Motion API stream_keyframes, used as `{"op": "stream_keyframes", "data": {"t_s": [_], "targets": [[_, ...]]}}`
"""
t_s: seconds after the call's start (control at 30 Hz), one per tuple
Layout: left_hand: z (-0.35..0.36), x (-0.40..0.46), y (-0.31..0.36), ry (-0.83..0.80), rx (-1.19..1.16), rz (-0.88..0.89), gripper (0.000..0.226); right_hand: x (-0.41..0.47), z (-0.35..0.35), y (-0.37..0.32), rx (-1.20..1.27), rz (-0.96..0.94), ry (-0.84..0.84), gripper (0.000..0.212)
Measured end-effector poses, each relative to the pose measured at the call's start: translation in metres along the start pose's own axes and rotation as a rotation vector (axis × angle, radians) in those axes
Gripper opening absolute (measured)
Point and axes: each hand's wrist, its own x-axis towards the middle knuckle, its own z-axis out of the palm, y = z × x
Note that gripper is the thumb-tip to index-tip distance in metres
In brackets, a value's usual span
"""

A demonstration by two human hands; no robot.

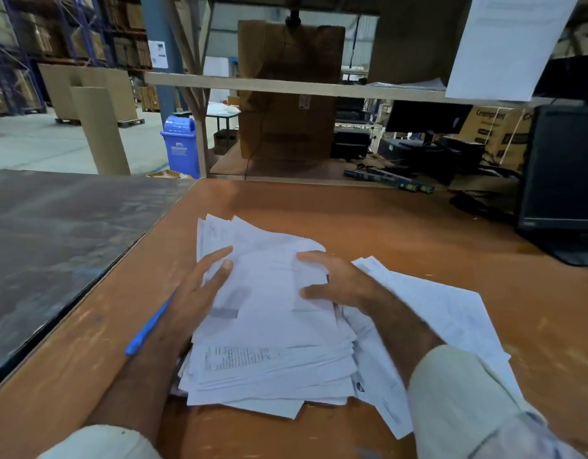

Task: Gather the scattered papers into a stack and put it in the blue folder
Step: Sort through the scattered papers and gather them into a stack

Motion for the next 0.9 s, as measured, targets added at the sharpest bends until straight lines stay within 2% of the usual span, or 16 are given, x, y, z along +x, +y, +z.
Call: {"op": "stream_keyframes", "data": {"t_s": [0.1, 0.2, 0.27, 0.37, 0.4, 0.47, 0.57, 0.63, 0.8, 0.9], "targets": [[0.002, 0.003, -0.004, -0.032, -0.082, -0.053, 0.026, -0.002, 0.000, -0.007, -0.051, -0.033, -0.060, 0.079], [0.003, 0.001, -0.003, -0.036, 0.011, -0.064, 0.040, -0.012, -0.016, 0.004, -0.204, 0.033, 0.013, 0.084], [0.003, 0.003, -0.004, -0.020, -0.015, -0.103, 0.048, -0.028, -0.035, 0.026, -0.367, 0.145, 0.019, 0.089], [0.004, 0.005, -0.004, -0.005, -0.076, -0.165, 0.053, -0.067, -0.065, 0.065, -0.571, 0.404, -0.079, 0.133], [0.004, 0.006, -0.004, 0.004, -0.062, -0.172, 0.053, -0.079, -0.071, 0.074, -0.573, 0.471, -0.084, 0.138], [0.004, 0.003, 0.000, 0.021, -0.043, -0.167, 0.046, -0.100, -0.080, 0.080, -0.551, 0.538, -0.020, 0.132], [0.001, -0.001, -0.006, -0.004, 0.060, -0.128, 0.032, -0.113, -0.083, 0.072, -0.476, 0.513, 0.158, 0.104], [0.000, -0.002, -0.010, -0.022, 0.070, -0.099, 0.030, -0.114, -0.088, 0.070, -0.407, 0.483, 0.214, 0.089], [-0.002, 0.003, -0.010, -0.064, 0.047, -0.091, 0.042, -0.111, -0.117, 0.059, -0.352, 0.358, 0.193, 0.040], [0.000, 0.005, -0.008, -0.071, 0.039, -0.111, 0.037, -0.116, -0.146, 0.036, -0.434, 0.230, 0.127, 0.032]]}}
